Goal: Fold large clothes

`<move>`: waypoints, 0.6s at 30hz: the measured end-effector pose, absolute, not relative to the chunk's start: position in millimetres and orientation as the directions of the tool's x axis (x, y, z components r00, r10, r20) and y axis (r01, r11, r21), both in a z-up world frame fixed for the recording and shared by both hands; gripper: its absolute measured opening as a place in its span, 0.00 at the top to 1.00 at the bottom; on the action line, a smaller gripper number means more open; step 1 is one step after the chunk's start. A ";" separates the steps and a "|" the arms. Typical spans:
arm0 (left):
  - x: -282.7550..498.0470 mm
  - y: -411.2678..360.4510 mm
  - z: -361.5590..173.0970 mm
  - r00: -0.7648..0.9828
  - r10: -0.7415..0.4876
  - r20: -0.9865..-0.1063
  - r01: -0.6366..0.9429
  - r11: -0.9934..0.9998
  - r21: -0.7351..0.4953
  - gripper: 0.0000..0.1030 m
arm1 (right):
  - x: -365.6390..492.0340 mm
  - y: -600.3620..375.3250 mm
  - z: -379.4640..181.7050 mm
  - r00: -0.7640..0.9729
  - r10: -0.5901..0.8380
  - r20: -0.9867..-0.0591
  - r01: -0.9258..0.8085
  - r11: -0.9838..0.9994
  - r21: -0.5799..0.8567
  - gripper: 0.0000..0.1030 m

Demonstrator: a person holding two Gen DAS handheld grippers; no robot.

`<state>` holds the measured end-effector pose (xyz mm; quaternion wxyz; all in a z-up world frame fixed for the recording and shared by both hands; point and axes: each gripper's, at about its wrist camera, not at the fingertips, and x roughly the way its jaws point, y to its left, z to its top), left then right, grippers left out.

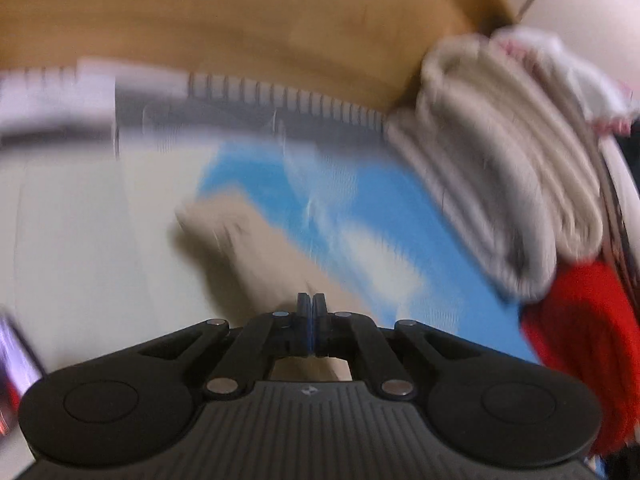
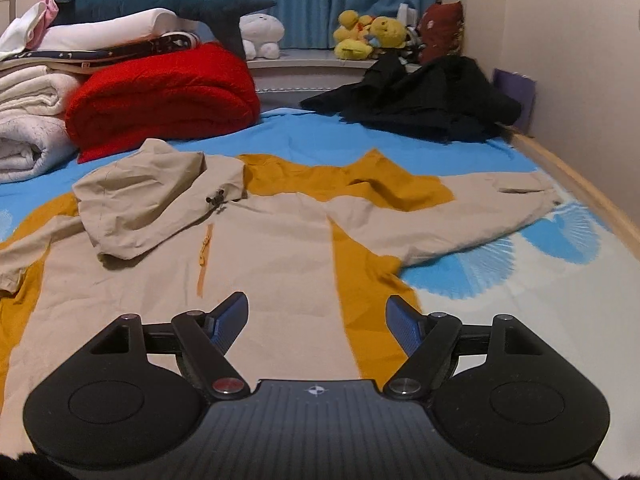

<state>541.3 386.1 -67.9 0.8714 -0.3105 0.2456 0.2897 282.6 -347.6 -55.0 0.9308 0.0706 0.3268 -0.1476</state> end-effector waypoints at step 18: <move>534.7 340.6 -133.8 0.728 0.156 -0.667 -0.556 0.703 -0.443 0.26 | 597.5 -214.2 -152.1 0.527 0.215 -0.822 0.000 0.968 0.253 0.91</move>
